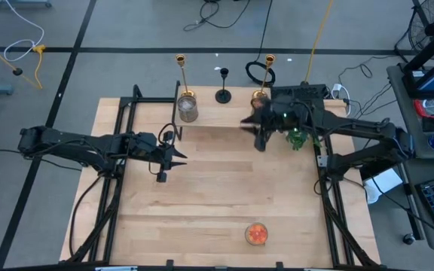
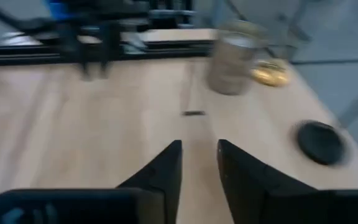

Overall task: Pick & Place candle stick holders
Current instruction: Put the orange scented candle on the shelf

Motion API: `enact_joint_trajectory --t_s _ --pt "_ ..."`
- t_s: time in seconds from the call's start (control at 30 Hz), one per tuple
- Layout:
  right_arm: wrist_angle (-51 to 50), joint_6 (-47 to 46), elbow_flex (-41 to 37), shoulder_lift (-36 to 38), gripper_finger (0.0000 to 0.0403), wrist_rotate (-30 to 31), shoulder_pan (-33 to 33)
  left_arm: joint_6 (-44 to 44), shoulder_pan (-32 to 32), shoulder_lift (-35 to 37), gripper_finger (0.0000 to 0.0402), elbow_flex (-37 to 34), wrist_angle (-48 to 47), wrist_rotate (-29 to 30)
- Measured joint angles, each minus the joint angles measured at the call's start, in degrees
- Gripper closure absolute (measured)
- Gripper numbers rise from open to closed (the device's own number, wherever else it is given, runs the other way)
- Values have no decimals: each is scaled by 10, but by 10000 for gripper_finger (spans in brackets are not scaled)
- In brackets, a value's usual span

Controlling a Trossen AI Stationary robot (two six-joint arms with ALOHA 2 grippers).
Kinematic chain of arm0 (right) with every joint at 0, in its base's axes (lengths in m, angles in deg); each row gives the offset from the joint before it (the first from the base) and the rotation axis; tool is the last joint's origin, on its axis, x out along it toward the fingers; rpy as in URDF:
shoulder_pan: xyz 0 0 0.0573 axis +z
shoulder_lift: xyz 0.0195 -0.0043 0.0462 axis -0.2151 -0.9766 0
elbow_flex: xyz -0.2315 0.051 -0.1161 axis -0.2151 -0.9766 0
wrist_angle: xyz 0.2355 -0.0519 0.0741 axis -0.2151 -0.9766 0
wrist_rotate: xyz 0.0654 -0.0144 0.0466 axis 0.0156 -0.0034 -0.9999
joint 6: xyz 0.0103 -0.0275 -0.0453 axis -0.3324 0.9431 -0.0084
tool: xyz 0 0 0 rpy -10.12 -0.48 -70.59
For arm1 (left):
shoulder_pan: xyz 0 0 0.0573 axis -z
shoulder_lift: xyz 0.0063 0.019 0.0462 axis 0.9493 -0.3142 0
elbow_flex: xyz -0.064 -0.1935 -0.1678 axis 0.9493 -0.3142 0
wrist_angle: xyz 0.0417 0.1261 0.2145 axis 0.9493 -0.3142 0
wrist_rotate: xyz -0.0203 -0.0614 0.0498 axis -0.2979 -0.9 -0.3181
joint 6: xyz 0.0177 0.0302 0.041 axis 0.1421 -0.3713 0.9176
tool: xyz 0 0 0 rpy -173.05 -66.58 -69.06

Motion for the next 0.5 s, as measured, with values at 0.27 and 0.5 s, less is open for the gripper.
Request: enact_joint_trajectory --t_s 0.27,0.5 --pt "-35 -49 -2 0 226 0 131 -2 0 0 298 0 -3 -3" --pt "-17 -143 -60 -7 212 0 278 -13 0 0 298 0 -3 -3"
